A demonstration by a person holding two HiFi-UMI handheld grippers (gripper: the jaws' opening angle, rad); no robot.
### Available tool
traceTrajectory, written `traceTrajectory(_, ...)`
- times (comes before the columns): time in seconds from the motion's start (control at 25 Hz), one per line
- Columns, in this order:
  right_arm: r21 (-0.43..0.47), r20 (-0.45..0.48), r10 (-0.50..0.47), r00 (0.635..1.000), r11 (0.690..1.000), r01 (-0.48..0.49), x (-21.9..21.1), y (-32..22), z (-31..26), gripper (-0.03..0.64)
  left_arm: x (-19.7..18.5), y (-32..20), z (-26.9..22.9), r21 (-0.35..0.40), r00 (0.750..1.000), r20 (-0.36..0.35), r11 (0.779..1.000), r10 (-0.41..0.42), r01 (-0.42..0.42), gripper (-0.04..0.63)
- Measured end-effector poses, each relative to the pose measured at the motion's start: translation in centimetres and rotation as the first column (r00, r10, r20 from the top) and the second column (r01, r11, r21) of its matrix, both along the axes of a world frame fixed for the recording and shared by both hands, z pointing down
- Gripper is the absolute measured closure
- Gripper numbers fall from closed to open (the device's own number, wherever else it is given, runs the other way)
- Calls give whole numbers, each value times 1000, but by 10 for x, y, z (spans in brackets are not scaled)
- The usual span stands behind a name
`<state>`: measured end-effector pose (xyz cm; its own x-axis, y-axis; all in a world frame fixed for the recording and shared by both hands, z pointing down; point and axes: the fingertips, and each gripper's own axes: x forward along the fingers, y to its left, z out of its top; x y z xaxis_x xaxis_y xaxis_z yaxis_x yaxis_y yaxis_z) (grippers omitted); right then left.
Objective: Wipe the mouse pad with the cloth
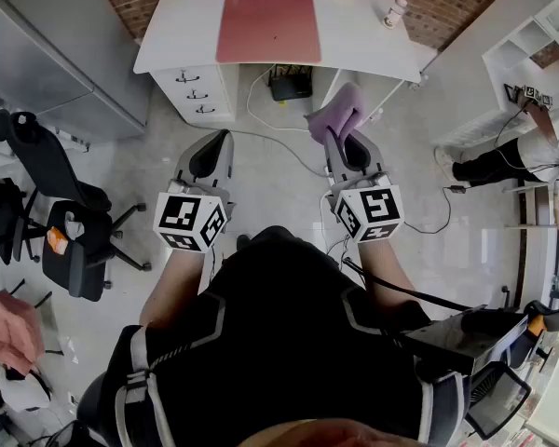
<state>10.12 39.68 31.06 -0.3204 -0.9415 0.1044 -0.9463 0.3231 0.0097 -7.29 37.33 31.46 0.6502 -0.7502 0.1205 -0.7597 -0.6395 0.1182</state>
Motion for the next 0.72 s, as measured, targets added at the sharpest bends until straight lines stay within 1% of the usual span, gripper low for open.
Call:
traceTrajectory(0.16, -1, -4, 4, 1000, 1000, -4, -5, 1, 0, 566, -12, 0, 3, -17, 1000, -1, 1000, -10, 10, 594)
traceTrajectory(0.4, 11, -37, -7, 999, 1000, 7, -21, 2, -3, 566, -25, 1, 3, -6, 1000, 2, 1000, -4, 4, 594)
traceTrajectory(0.6, 21, 13, 28, 1000, 999, -28, -30, 3, -8, 566, -39, 4, 2, -10, 1000, -18, 1000, 11, -11, 594)
traceTrajectory(0.72, 19, 8, 52, 999, 998, -52, -40, 5, -6, 566, -50, 4, 5, -7, 999, -26, 1000, 26, -26, 594)
